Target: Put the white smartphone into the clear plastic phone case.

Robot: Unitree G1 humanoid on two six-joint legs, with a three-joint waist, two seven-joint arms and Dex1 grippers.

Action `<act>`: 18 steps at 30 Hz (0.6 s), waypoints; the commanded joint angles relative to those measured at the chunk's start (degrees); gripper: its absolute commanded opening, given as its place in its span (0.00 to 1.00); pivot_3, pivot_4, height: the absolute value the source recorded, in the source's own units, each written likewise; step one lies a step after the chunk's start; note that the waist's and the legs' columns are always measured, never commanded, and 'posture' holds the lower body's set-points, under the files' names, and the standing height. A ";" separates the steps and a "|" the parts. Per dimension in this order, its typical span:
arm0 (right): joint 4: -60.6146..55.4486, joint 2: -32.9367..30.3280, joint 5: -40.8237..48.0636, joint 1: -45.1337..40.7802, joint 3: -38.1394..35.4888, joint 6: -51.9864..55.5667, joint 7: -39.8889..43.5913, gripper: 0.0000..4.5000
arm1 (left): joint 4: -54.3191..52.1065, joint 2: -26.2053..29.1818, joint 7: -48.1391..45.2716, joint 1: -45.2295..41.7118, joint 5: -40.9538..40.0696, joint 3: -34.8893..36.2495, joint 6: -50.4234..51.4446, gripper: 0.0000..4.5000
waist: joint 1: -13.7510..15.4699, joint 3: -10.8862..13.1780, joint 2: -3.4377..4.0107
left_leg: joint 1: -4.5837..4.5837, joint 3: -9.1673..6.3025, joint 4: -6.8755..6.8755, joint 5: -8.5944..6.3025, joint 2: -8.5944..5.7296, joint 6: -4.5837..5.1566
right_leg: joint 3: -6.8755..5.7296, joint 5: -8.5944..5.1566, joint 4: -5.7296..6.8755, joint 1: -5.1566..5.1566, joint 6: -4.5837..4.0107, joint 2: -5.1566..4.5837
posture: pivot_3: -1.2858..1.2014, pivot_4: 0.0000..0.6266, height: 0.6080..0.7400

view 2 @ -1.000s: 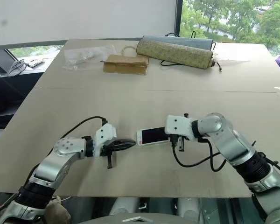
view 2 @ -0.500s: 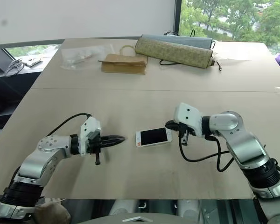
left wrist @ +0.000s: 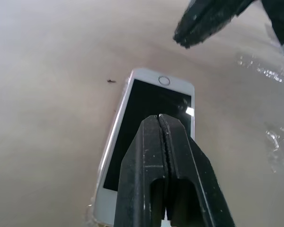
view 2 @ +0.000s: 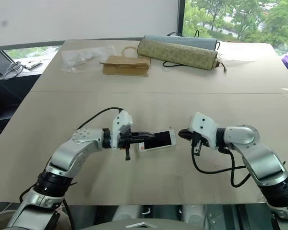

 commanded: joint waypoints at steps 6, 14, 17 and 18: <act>-1.06 -0.48 -1.34 -0.43 0.70 -2.36 -1.23 0.01 | 3.45 -1.13 -1.22 -2.51 3.68 -1.97 -2.40 0.00 | 0.03 0.01 -0.02 | 0.01 0.02 0.04 -0.02 -0.02 0.03 | 0.01 0.00 0.00 0.01 0.00 -0.04 | 0.52 0.24 1.00; 2.02 1.44 -2.22 -3.63 3.58 -2.60 -1.00 0.01 | 3.35 -0.97 -0.91 -1.26 5.51 -2.86 -1.91 0.00 | -0.02 0.00 -0.02 | 0.01 0.03 0.04 0.00 -0.02 0.01 | 0.03 0.00 0.00 0.01 0.00 -0.03 | 0.52 0.24 1.00; 3.82 3.17 -1.90 -5.74 4.87 -2.06 -0.57 0.01 | 3.32 -0.86 -0.93 -0.46 5.61 -2.71 -2.42 0.00 | -0.02 -0.01 -0.02 | 0.02 0.02 0.04 0.00 -0.02 0.01 | 0.04 0.01 0.00 0.02 0.00 -0.03 | 0.52 0.24 1.00; 4.31 3.57 -1.81 -6.28 5.24 -1.98 -0.34 0.01 | 3.10 -0.77 -0.85 -0.23 5.50 -2.54 -2.35 0.00 | -0.03 -0.01 -0.02 | 0.02 0.02 0.04 0.00 -0.02 0.00 | 0.04 0.01 0.01 0.02 0.00 -0.03 | 0.52 0.24 1.00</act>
